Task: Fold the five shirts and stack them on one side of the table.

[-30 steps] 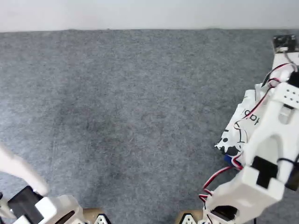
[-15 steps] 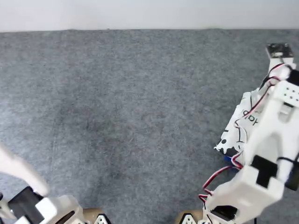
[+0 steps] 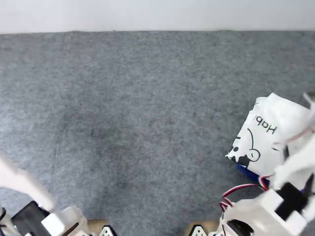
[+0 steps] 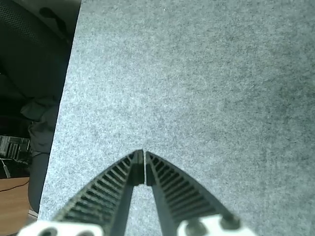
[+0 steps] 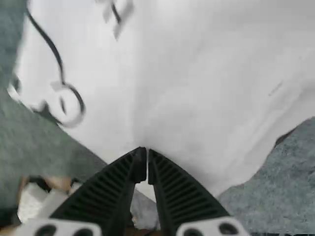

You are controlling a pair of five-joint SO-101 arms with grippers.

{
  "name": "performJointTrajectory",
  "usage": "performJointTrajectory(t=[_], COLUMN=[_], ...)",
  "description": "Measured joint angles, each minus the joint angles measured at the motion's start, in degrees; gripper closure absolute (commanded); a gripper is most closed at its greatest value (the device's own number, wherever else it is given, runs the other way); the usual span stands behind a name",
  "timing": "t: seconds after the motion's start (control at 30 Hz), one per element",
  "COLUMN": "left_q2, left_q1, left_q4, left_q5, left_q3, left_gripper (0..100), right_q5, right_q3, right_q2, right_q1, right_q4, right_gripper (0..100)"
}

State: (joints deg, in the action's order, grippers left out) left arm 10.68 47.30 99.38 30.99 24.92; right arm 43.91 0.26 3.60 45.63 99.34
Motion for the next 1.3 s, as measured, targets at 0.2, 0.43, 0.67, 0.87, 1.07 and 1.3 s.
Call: performJointTrajectory(t=[0.2,0.43,0.67,0.87,1.07,1.3], left_q2=[0.1,0.1,5.5,17.4,28.5,37.3], left_q1=[0.0,0.0,-0.5,-6.0,-13.4,-22.4], left_q4=[0.0,0.0,0.0,0.0,-0.1,-6.8], left_q5=[0.0,0.0,0.0,-0.5,-10.7,-23.2], left_q3=[0.0,0.0,-1.2,-13.7,-28.5,-43.1], left_gripper=[98,98,98,98,98,98], right_q5=[6.1,6.2,2.3,-11.3,-21.3,-28.0], right_q3=[9.8,5.2,9.0,21.3,31.8,42.1], right_q2=[-0.4,-11.9,-30.2,-47.2,-61.6,-72.3], right_q1=[5.5,0.9,-6.4,-13.0,-16.6,-18.4], right_q4=[-10.9,-2.1,1.1,1.1,-3.8,-11.9], right_gripper=[98.8,98.8,98.8,98.8,98.8,98.8])
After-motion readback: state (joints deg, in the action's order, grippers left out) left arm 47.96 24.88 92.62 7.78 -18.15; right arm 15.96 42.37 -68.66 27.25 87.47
